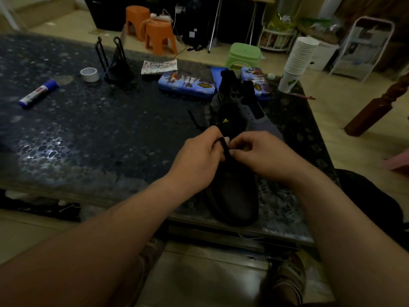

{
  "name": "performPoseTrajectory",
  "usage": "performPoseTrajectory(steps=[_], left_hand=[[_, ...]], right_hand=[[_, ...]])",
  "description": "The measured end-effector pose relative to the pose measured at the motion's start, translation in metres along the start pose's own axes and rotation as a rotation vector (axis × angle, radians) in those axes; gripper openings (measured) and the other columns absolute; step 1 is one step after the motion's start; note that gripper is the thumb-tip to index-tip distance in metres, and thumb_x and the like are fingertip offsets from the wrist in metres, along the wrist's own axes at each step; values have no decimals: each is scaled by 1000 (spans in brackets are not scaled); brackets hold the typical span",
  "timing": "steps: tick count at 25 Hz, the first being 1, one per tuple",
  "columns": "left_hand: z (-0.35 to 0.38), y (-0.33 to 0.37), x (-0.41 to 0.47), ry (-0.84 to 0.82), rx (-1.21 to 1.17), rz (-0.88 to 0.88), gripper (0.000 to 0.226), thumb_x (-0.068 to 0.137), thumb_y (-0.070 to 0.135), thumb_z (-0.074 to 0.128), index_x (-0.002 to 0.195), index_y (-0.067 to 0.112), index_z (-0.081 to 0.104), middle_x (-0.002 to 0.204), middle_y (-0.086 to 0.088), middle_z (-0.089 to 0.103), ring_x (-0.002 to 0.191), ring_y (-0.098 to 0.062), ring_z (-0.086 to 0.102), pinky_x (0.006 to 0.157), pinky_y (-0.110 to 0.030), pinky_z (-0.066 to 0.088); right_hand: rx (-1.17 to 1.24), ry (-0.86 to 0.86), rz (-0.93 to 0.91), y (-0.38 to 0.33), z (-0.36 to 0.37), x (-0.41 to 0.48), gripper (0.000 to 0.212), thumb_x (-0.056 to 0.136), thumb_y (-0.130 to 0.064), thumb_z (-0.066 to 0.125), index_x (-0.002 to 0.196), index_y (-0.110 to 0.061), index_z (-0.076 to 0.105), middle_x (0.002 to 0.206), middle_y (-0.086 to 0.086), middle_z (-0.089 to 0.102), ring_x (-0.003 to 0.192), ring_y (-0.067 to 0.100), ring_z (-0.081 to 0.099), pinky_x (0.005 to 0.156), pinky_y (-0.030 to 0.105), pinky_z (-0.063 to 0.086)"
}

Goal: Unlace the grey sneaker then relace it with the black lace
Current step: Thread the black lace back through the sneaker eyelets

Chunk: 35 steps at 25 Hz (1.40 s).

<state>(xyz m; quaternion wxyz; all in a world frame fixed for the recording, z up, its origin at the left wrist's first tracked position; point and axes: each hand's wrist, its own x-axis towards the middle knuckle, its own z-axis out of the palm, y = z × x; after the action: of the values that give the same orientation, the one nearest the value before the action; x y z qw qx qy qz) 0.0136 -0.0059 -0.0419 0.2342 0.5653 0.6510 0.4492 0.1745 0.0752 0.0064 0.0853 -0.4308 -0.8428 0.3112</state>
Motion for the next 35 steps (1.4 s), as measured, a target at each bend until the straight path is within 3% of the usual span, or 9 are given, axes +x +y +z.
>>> performPoseTrajectory(steps=[6,12,19,22,25,27,29,32,35], left_hand=[[-4,4,-1,16,-21,-66,23,106,34,53,85,27,56,74,6,71,69,-8,67,71,-47,58],[0,7,-7,25,-64,-120,27,106,34,51,83,24,58,72,6,71,71,-16,70,76,-51,59],[-1,2,-3,39,-39,-138,28,108,30,48,83,20,56,71,4,71,68,-14,69,68,-39,56],[-1,3,1,53,-27,-171,28,108,29,48,83,19,55,71,3,71,65,-13,69,66,-38,55],[-3,5,4,56,-29,-198,28,108,29,49,82,21,56,71,2,72,62,-15,69,63,-40,56],[-6,12,5,62,-48,-187,29,107,30,51,84,15,61,70,0,72,57,-15,66,55,-37,52],[-12,23,10,69,-65,-149,33,107,29,52,86,6,64,68,-3,70,54,-15,61,54,-41,50],[-20,46,17,23,-101,-48,35,107,31,54,80,13,70,65,-3,67,56,-14,59,63,-42,53],[-24,61,22,-35,-118,38,35,107,34,54,86,12,73,65,0,64,58,-12,57,63,-33,50]], right_hand=[[257,107,116,9,10,-7,11,96,-23,70,87,-19,76,71,-4,68,56,4,57,53,24,45],[101,110,41,4,20,-9,11,94,-28,72,86,-20,73,76,-7,70,65,7,60,61,24,46],[1208,51,196,6,-6,-28,22,99,-14,48,78,-18,57,71,0,58,85,19,64,88,37,46],[1464,191,217,21,-31,-35,23,100,-15,48,77,-18,51,58,-4,39,61,14,54,83,39,56],[953,425,503,56,-26,-29,16,100,-20,56,88,-10,61,60,-1,50,58,17,51,58,34,56],[356,401,601,72,-18,-33,41,92,-32,62,125,-6,61,94,10,68,86,26,65,78,44,60],[-48,544,439,63,-13,-40,53,92,-32,65,139,-12,51,124,12,61,113,29,59,96,44,53],[64,507,-17,21,-2,-39,25,99,-26,67,124,-24,67,106,-5,68,96,10,64,80,25,52],[154,160,-47,8,21,-25,18,98,-33,70,115,-28,72,101,-9,70,88,2,65,67,20,47]])
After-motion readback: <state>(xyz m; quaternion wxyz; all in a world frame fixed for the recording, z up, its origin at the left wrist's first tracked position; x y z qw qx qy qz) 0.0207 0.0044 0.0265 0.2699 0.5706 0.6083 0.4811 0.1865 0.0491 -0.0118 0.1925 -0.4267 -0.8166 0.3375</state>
